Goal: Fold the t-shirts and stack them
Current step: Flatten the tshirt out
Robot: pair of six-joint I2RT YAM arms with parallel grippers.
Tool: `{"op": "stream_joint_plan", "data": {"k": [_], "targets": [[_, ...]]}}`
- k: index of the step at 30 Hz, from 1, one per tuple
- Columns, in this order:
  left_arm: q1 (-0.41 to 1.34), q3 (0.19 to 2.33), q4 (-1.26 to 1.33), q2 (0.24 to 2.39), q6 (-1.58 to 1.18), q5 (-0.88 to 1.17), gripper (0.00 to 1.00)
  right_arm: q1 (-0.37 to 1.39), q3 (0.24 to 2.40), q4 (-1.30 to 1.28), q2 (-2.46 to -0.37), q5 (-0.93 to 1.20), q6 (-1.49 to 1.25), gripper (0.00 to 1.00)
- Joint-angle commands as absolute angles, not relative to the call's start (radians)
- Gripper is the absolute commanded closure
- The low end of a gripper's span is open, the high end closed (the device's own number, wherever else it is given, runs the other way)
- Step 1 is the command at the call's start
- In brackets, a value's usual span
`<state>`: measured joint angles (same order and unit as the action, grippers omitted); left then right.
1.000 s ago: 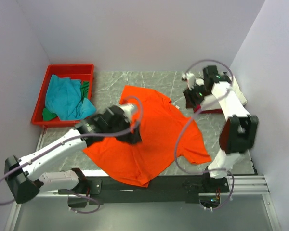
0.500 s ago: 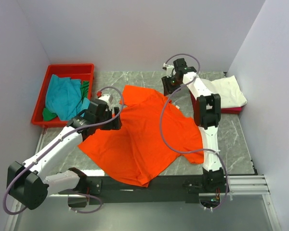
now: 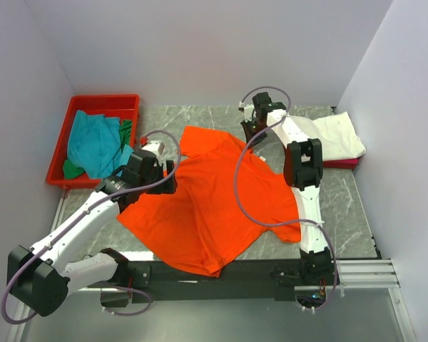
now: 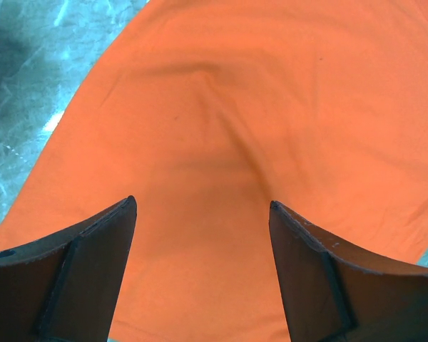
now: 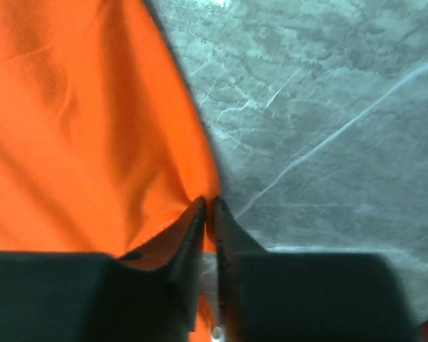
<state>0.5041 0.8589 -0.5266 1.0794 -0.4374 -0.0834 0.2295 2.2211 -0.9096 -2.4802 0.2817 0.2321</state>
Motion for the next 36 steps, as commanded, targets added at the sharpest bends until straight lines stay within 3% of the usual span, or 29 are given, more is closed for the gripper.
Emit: {"op": "stream_joint_plan", "data": {"k": [1, 3, 10, 21, 26, 28, 36], "targets": [[0.500, 0.857, -0.500, 1.040, -0.417, -0.121, 0.20, 0.236, 2.240, -0.917, -2.474, 0.276, 0.229, 0.92], [0.499, 0.856, -0.506, 1.032, -0.413, -0.132, 0.20, 0.224, 2.218, -0.879, -2.451, 0.240, 0.216, 1.00], [0.479, 0.841, -0.506, 0.992, -0.396, -0.166, 0.19, 0.134, 2.171, -0.810, -2.381, 0.077, 0.196, 1.00], [0.422, 0.871, -0.483, 1.089, -0.373, -0.135, 0.20, 0.087, 1.899, -0.858, -2.241, 0.202, 0.345, 1.00], [0.296, 0.879, -0.483, 1.158, -0.385, -0.094, 0.27, 0.117, 1.732, -0.816, -2.148, 0.206, 0.373, 1.00], [0.206, 0.876, -0.485, 1.190, -0.393, -0.042, 0.36, 0.127, 1.683, -0.799, -2.122, 0.203, 0.377, 1.00], [0.046, 0.778, -0.480, 1.180, -0.482, 0.054, 0.41, 0.140, 1.559, -0.710, -2.033, 0.161, 0.373, 1.00]]}}
